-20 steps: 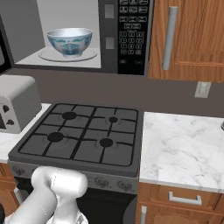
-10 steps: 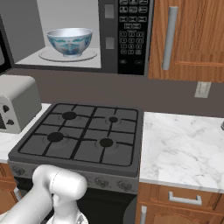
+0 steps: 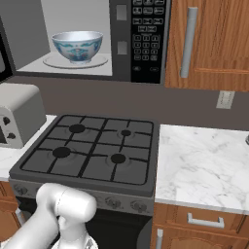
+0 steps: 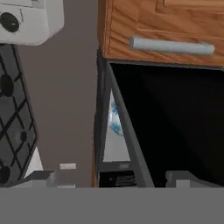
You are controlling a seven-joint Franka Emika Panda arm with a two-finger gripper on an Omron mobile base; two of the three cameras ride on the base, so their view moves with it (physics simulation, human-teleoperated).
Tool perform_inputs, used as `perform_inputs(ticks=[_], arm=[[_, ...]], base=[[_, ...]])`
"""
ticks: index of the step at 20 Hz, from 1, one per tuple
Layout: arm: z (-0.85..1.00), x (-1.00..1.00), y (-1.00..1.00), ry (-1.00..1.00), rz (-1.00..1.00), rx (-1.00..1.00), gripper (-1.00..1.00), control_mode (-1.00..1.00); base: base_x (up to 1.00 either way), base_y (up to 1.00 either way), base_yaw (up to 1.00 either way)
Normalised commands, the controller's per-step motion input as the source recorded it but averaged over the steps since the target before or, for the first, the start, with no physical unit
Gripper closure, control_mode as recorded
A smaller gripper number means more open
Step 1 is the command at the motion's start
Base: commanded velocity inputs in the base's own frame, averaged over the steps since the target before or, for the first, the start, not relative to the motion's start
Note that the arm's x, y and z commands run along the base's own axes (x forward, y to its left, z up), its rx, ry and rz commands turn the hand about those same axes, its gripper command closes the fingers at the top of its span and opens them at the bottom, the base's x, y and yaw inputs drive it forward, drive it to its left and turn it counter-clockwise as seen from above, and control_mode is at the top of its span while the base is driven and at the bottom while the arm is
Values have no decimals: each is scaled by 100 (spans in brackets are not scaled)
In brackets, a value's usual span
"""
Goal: Pick the lemon wedge from the sink and place it in the bowl. Then pick the bowl and place it in the microwave. Then close the microwave door and press the start button.
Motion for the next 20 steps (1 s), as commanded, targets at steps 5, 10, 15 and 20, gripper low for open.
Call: perform_inputs(ticks=[5,10,15,20], arm=[[65,-30,-90,-21,0,20,-100,-100],[66,-31,-100,-18,0,20,-100,-100],[60,-37,-100,-16,0,20,-100,-100],[57,-16,-94,-11,0,17,-100,-100]], base=[[0,0,0],[0,0,0],[0,0,0],[0,0,0]])
